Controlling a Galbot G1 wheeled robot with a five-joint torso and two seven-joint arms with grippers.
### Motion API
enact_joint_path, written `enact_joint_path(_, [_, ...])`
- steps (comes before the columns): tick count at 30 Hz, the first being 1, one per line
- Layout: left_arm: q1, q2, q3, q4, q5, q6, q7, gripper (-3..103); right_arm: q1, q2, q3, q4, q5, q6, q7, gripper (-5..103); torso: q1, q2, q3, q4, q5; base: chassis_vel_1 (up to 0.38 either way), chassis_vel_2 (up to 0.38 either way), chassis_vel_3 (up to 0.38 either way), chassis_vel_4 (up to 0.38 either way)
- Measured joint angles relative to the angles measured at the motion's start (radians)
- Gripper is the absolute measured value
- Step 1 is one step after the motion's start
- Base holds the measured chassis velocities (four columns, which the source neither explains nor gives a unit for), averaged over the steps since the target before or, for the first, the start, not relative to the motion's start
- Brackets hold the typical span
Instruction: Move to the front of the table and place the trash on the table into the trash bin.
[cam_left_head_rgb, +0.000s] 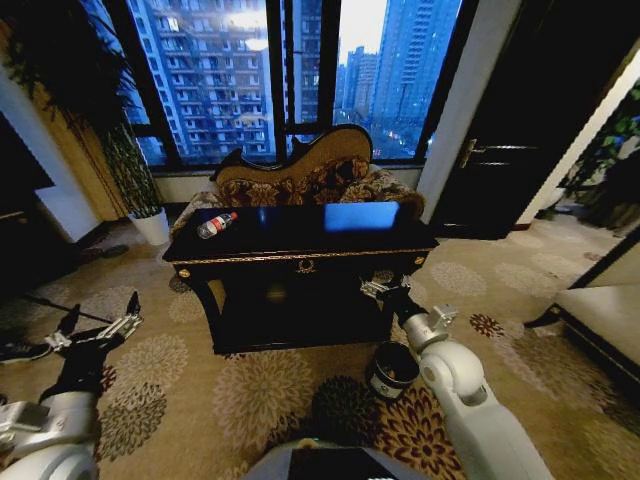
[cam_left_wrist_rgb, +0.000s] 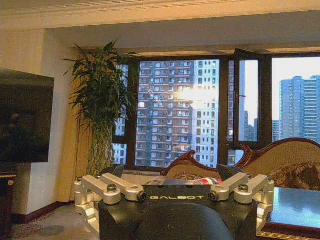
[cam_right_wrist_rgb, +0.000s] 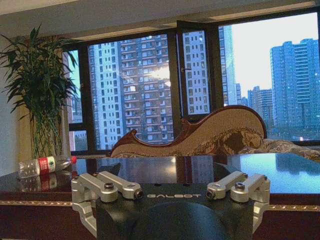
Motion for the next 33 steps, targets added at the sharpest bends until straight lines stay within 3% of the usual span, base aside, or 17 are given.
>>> enact_joint_path(33, [-0.001, -0.017, 0.010, 0.000, 0.010, 0.004, 0.000, 100, -0.016, -0.006, -0.022, 0.020, -0.018, 0.001, 0.000, 100, 0.000, 0.000, 0.000, 0.0000, -0.0001, -0.114, 0.114, 0.124, -0.111])
